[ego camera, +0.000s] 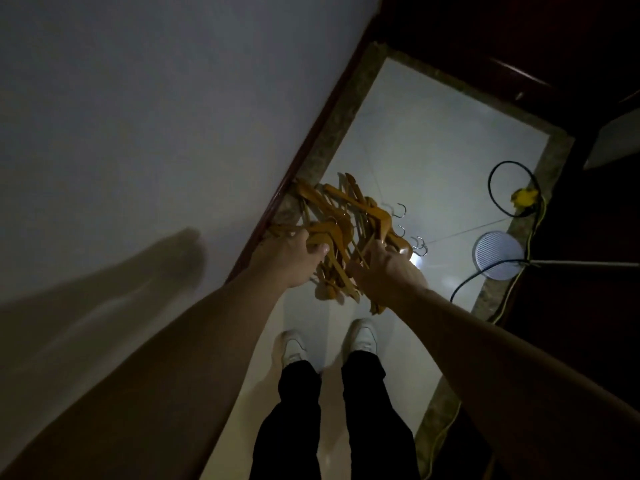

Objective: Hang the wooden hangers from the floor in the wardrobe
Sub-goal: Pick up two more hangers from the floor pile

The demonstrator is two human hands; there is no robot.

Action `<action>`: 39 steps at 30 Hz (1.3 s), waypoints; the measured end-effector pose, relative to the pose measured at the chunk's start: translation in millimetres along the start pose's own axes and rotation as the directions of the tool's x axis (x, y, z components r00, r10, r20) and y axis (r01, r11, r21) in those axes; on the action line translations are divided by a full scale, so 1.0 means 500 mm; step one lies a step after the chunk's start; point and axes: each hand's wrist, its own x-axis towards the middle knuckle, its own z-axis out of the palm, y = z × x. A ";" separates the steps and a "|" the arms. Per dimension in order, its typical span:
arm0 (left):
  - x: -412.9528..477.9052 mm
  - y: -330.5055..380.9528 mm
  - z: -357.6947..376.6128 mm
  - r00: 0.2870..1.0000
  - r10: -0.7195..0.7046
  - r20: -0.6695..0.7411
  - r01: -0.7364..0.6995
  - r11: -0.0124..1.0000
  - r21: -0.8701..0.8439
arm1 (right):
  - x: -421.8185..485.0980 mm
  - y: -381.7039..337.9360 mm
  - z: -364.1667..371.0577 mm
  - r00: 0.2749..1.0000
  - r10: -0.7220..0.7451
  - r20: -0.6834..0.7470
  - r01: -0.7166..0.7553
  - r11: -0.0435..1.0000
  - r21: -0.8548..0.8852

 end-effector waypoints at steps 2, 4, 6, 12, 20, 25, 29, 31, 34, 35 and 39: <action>0.051 -0.002 0.035 0.999 -0.036 0.005 0.036 0.998 -0.045 | 0.055 0.030 0.019 1.000 0.012 0.004 -0.012 1.000 -0.001; 0.101 -0.005 0.071 0.996 -0.079 0.030 0.082 0.989 -0.125 | 0.109 0.062 0.047 0.999 0.035 0.038 -0.036 0.999 0.005; 0.152 -0.011 0.112 0.991 -0.113 0.078 0.125 0.976 -0.179 | 0.168 0.095 0.085 0.995 0.061 0.082 -0.064 0.997 0.036; 0.346 -0.050 0.260 0.975 -0.180 0.128 0.202 0.960 -0.194 | 0.349 0.173 0.211 0.981 0.122 0.151 -0.134 0.989 0.070; 0.583 -0.068 0.430 0.975 -0.164 0.150 0.195 0.956 -0.220 | 0.573 0.260 0.361 0.985 0.110 0.135 -0.110 0.994 -0.005; 0.688 -0.117 0.533 0.949 -0.243 0.201 0.302 0.887 -0.349 | 0.703 0.321 0.428 0.983 0.124 0.138 -0.134 0.989 0.063; 0.740 -0.140 0.604 0.942 -0.239 0.238 0.332 0.773 -0.540 | 0.769 0.353 0.489 0.976 0.143 0.165 -0.162 0.980 0.111; 0.760 -0.136 0.624 0.934 -0.246 0.259 0.355 0.717 -0.600 | 0.781 0.364 0.514 0.976 0.131 0.174 -0.155 0.979 0.131; 0.783 -0.125 0.642 0.928 -0.278 0.247 0.372 0.693 -0.617 | 0.784 0.376 0.537 0.985 0.095 0.145 -0.119 0.979 0.165; 0.788 -0.122 0.643 0.931 -0.282 0.233 0.366 0.704 -0.609 | 0.784 0.380 0.542 0.988 0.089 0.126 -0.111 0.978 0.179; 0.791 -0.107 0.631 0.937 -0.277 0.212 0.349 0.723 -0.597 | 0.783 0.377 0.552 0.989 0.081 0.121 -0.102 0.979 0.178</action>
